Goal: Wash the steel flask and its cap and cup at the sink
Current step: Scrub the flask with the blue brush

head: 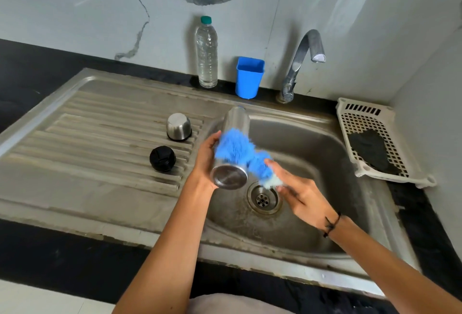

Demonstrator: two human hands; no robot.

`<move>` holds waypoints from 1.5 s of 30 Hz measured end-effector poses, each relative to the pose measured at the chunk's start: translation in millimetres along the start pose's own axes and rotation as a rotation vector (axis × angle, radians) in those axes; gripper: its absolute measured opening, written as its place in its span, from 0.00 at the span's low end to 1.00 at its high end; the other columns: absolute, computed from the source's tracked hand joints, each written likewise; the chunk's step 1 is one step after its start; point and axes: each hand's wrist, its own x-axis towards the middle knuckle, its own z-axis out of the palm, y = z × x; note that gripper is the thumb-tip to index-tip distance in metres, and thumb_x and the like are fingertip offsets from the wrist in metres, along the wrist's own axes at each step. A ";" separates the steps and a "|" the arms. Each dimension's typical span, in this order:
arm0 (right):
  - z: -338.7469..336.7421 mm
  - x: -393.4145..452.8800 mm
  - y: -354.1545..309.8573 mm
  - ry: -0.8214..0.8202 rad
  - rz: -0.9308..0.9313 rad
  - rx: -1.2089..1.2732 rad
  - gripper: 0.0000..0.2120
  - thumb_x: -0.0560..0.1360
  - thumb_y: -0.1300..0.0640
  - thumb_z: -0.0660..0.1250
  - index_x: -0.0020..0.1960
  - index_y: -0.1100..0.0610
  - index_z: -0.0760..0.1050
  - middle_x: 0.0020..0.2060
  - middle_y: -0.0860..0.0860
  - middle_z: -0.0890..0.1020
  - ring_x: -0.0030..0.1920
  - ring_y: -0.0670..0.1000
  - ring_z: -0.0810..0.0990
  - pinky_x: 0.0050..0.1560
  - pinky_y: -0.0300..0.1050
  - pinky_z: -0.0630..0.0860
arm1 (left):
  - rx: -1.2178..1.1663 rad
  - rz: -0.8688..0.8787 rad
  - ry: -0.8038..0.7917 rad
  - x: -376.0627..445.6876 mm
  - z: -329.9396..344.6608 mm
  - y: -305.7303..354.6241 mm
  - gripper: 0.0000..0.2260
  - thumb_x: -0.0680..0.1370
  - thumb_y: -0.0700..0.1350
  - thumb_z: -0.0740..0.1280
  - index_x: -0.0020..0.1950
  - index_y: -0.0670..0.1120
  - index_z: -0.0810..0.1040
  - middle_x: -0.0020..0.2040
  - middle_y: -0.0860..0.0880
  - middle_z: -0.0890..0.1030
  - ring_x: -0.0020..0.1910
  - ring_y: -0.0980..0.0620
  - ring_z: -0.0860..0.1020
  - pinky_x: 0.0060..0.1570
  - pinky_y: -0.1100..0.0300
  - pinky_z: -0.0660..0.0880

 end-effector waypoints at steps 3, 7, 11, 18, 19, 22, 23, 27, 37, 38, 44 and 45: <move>-8.4 27.5 18.4 0.086 0.183 -0.090 0.34 0.74 0.64 0.59 0.74 0.40 0.54 0.57 0.60 0.81 0.47 0.61 0.83 0.55 0.56 0.78 | 0.050 -0.039 -0.075 -0.8 9.6 -1.3 0.22 0.75 0.54 0.62 0.59 0.38 0.74 0.47 0.37 0.79 0.39 0.41 0.79 0.40 0.52 0.78; -34.6 70.1 30.4 0.111 0.360 -0.214 0.35 0.76 0.68 0.60 0.72 0.42 0.47 0.45 0.63 0.83 0.35 0.58 0.81 0.49 0.52 0.79 | 0.050 -0.087 -0.131 -2.5 17.9 -1.2 0.26 0.72 0.55 0.61 0.59 0.35 0.73 0.46 0.36 0.78 0.38 0.41 0.80 0.39 0.54 0.79; -34.1 66.7 15.1 0.130 0.303 -0.090 0.35 0.77 0.68 0.60 0.73 0.41 0.49 0.48 0.55 0.83 0.31 0.44 0.75 0.44 0.39 0.78 | 0.044 -0.034 -0.077 -0.4 15.0 -0.5 0.36 0.68 0.60 0.72 0.66 0.38 0.72 0.53 0.39 0.78 0.44 0.44 0.80 0.44 0.53 0.80; 6.0 -0.1 -15.3 0.013 -0.116 0.010 0.32 0.78 0.61 0.60 0.75 0.38 0.53 0.57 0.57 0.80 0.50 0.60 0.81 0.53 0.50 0.78 | -0.064 -0.058 -0.175 1.2 -12.6 1.8 0.25 0.74 0.59 0.64 0.52 0.37 0.81 0.50 0.37 0.81 0.52 0.38 0.78 0.55 0.44 0.74; 8.2 1.1 -9.6 -0.001 -0.096 -0.011 0.37 0.76 0.65 0.61 0.75 0.37 0.52 0.56 0.60 0.80 0.49 0.59 0.81 0.52 0.50 0.78 | -0.057 -0.070 -0.195 2.9 -15.1 4.1 0.25 0.69 0.58 0.72 0.51 0.36 0.81 0.48 0.38 0.82 0.47 0.39 0.81 0.50 0.46 0.78; 5.2 20.2 5.4 0.085 0.063 0.000 0.39 0.74 0.66 0.60 0.73 0.33 0.52 0.60 0.57 0.79 0.40 0.48 0.82 0.52 0.44 0.79 | 0.062 0.018 -0.172 -3.6 -0.4 5.3 0.30 0.68 0.54 0.75 0.62 0.36 0.75 0.47 0.39 0.81 0.39 0.43 0.82 0.38 0.52 0.81; 2.0 30.3 12.7 0.134 0.124 -0.001 0.38 0.74 0.66 0.60 0.73 0.34 0.53 0.59 0.58 0.80 0.35 0.45 0.80 0.49 0.44 0.79 | 0.070 0.032 -0.151 -5.5 5.5 4.7 0.28 0.71 0.54 0.70 0.63 0.36 0.73 0.47 0.39 0.80 0.38 0.42 0.81 0.37 0.53 0.80; -20.9 72.8 25.1 0.140 0.345 -0.138 0.36 0.76 0.69 0.59 0.72 0.42 0.46 0.49 0.61 0.83 0.35 0.52 0.79 0.49 0.53 0.79 | -0.042 -0.042 -0.161 -7.9 18.1 -2.4 0.27 0.74 0.54 0.64 0.65 0.35 0.70 0.50 0.35 0.77 0.44 0.39 0.78 0.44 0.50 0.79; -3.9 9.1 -14.8 -0.028 -0.059 0.054 0.35 0.76 0.64 0.61 0.74 0.37 0.54 0.70 0.35 0.66 0.60 0.46 0.77 0.65 0.35 0.67 | -0.027 0.020 -0.342 -17.3 14.3 -0.6 0.12 0.73 0.48 0.68 0.46 0.40 0.84 0.45 0.43 0.84 0.43 0.50 0.83 0.46 0.60 0.79; -0.5 9.3 -10.7 -0.018 -0.038 0.032 0.37 0.75 0.66 0.61 0.74 0.37 0.54 0.69 0.35 0.68 0.60 0.49 0.78 0.65 0.36 0.68 | 0.028 0.025 -0.268 -18.9 15.9 -1.2 0.15 0.75 0.48 0.62 0.43 0.40 0.85 0.43 0.44 0.84 0.41 0.50 0.83 0.43 0.60 0.80; -14.9 57.6 29.2 0.137 0.350 -0.128 0.36 0.76 0.69 0.59 0.73 0.42 0.48 0.45 0.60 0.83 0.34 0.56 0.80 0.46 0.50 0.79 | 0.035 -0.068 -0.076 -18.4 24.2 -3.5 0.29 0.75 0.54 0.62 0.68 0.35 0.68 0.51 0.34 0.76 0.42 0.38 0.80 0.42 0.51 0.81; -17.7 65.9 29.1 0.132 0.388 -0.133 0.36 0.76 0.68 0.59 0.73 0.41 0.47 0.43 0.60 0.83 0.35 0.56 0.79 0.47 0.51 0.79 | 0.007 -0.082 -0.098 -17.4 22.0 -5.2 0.30 0.74 0.54 0.62 0.68 0.35 0.67 0.51 0.34 0.75 0.43 0.39 0.80 0.44 0.51 0.80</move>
